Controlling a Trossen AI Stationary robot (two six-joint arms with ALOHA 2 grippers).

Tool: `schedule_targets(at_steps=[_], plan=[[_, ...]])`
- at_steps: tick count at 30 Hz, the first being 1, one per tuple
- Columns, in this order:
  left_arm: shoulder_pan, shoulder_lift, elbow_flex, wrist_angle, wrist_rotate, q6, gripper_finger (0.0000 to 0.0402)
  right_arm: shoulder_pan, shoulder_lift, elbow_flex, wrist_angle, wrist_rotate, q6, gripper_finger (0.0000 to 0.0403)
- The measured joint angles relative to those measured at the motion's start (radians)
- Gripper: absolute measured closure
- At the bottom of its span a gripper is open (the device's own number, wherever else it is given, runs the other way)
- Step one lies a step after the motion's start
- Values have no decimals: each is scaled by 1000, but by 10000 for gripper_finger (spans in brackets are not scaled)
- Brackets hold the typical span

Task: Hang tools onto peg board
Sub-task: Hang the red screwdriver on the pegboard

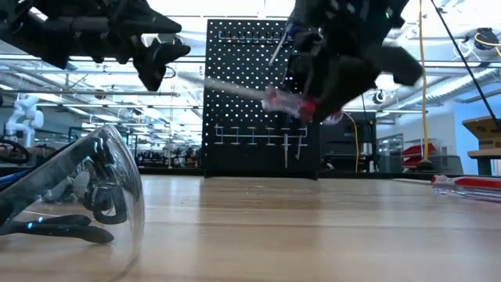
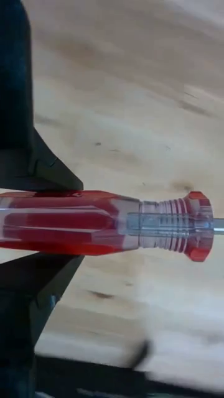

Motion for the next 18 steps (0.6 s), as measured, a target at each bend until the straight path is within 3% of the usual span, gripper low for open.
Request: schedule_targets(at_steps=[5, 12, 18], plan=[[33, 42, 0, 3, 55, -134, 230, -18, 69, 0, 61, 14, -359, 284], [35, 176, 19, -1, 56, -164, 230, -44, 157, 37, 184, 22, -520, 284], [35, 306, 74, 0, 59, -164, 230, -47, 193, 153, 181, 126, -637, 284]])
